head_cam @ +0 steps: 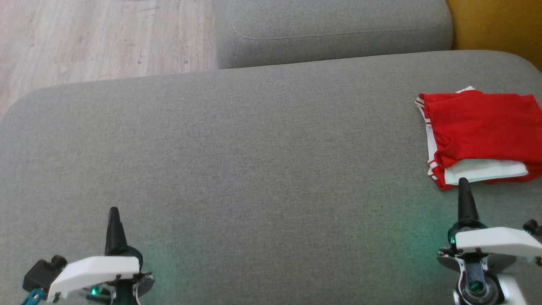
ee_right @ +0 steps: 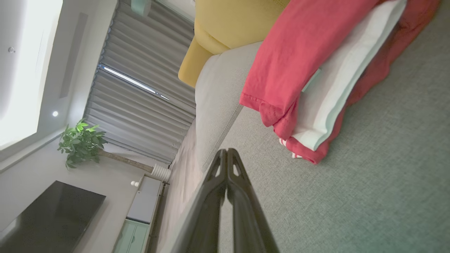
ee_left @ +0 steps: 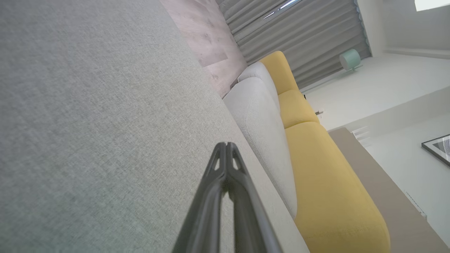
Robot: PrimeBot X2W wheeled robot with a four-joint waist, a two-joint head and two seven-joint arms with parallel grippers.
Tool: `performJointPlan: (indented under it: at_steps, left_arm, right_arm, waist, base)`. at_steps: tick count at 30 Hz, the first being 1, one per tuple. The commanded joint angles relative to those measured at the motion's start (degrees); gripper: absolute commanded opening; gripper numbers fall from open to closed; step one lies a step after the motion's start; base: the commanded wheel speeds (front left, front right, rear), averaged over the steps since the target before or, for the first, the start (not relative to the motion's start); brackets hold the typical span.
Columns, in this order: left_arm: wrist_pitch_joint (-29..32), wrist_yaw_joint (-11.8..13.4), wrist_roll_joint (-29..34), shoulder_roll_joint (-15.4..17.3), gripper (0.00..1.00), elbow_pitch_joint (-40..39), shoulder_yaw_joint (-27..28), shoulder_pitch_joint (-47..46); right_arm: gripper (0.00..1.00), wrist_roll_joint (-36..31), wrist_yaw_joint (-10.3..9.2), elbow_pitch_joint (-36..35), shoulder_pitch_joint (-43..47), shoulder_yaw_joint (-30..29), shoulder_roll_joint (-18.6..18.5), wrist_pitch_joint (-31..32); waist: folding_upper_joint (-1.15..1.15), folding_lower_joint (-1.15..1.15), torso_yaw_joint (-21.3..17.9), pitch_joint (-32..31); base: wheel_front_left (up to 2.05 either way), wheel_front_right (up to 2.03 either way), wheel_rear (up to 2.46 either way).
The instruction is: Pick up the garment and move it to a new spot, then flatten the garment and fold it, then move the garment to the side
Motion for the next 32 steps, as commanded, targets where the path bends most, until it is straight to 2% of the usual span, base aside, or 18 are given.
performJointPlan:
  at_steps: [1, 32]
  left_arm:
    - [0.3, -0.4, -1.0, 0.3, 0.0, -1.8, 1.8, -2.9]
    - [5.5, -1.2, -18.2, 0.4, 0.0, -1.8, 4.9, -3.7]
  right_arm:
    - [0.0, 1.3, -0.03, -2.3, -2.6, 0.4, -0.8, 0.4]
    - [0.0, 21.1, -0.04, -3.3, -2.6, -1.8, -0.8, 5.6]
  waist:
    - [0.0, 0.0, 0.0, 0.0]
    - [0.0, 0.0, 0.2, -0.7]
  base:
    - [0.0, 0.0, 0.0]
    - [0.0, 0.0, 0.0]
